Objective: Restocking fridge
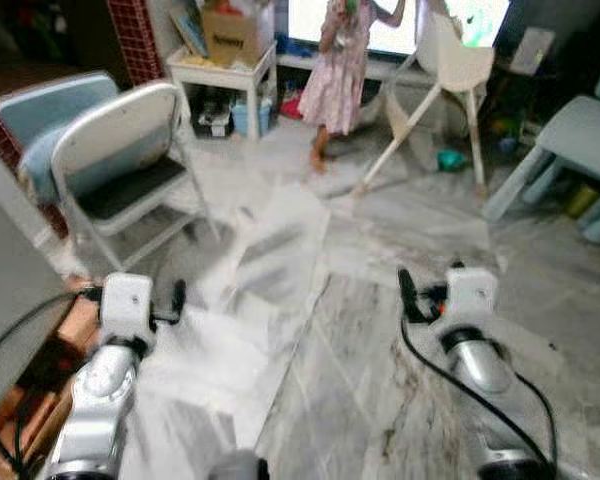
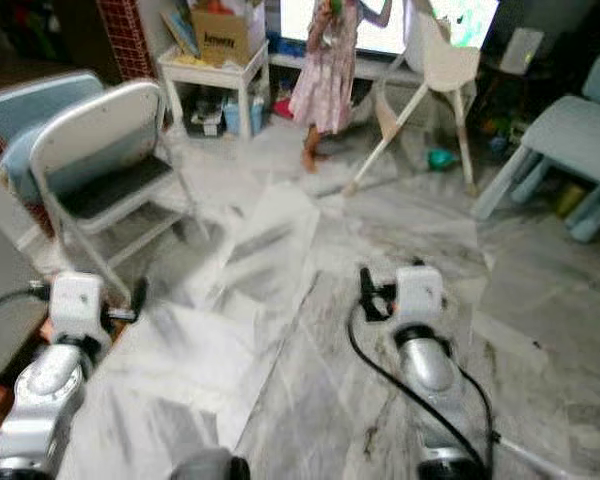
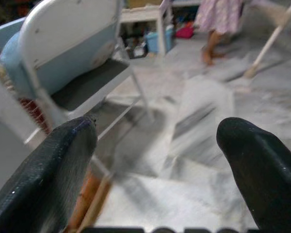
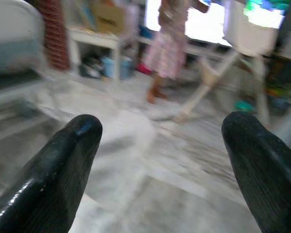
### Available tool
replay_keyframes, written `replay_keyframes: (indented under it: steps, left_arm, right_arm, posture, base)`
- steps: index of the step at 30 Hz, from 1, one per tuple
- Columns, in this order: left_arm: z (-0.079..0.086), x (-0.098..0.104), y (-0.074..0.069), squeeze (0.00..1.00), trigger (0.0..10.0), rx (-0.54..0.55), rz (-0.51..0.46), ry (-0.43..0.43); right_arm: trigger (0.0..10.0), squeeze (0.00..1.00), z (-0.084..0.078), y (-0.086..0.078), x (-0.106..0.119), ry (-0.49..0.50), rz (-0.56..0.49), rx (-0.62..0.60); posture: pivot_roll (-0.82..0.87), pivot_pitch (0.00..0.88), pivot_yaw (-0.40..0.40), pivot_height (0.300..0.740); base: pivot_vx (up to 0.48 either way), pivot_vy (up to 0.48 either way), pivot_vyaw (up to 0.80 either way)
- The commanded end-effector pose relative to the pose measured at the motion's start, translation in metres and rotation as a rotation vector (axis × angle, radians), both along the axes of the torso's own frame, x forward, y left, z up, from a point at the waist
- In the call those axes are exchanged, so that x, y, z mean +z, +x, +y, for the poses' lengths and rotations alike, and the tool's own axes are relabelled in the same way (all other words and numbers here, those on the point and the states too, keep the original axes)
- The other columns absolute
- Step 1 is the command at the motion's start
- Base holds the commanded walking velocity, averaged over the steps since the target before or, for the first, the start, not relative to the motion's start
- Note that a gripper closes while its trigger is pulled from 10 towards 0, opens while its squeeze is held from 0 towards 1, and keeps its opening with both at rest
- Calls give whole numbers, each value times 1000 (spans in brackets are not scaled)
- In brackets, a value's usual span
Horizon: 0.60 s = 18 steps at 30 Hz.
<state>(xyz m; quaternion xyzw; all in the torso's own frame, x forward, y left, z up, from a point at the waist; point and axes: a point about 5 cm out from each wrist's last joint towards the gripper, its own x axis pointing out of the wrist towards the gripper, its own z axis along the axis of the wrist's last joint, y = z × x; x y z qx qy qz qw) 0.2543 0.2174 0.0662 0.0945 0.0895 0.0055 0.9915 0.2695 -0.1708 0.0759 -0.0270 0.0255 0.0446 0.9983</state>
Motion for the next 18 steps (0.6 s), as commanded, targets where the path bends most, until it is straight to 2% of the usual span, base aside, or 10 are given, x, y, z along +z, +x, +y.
replay_keyframes:
  steps: [1, 2, 5, 9, 18]
  left_arm:
    - [0, 1, 0, 0, 10000, 2, -10, 11]
    - [0, 1, 0, 0, 10000, 4, -10, 9]
    - [-1, 0, 0, 0, 10000, 6, -9, 1]
    - [-3, -2, -2, 0, 10000, 4, -2, -4]
    - [-3, -5, -5, 0, 10000, 4, 13, -15]
  right_arm:
    - [10000, 0, -6, 1, 4, -9, -15, -5]
    - [10000, 0, -7, 1, 4, -6, -14, -7]
    - [10000, 0, -9, 3, 3, 1, -3, -10]
    - [10000, 0, -8, 6, 5, -15, -14, 6]
    - [10000, 0, -7, 9, 5, -4, -14, 8]
  posture:
    - [11, 0, -5, 740]
    - [11, 0, -7, 740]
    - [15, 0, -13, 740]
    - [20, 0, -17, 740]
    - [23, 0, -18, 740]
  base:
    - [0, 454, 800]
    - [0, 450, 800]
    - [0, 431, 0]
    - [-302, 377, 0]
    - [-325, 356, 760]
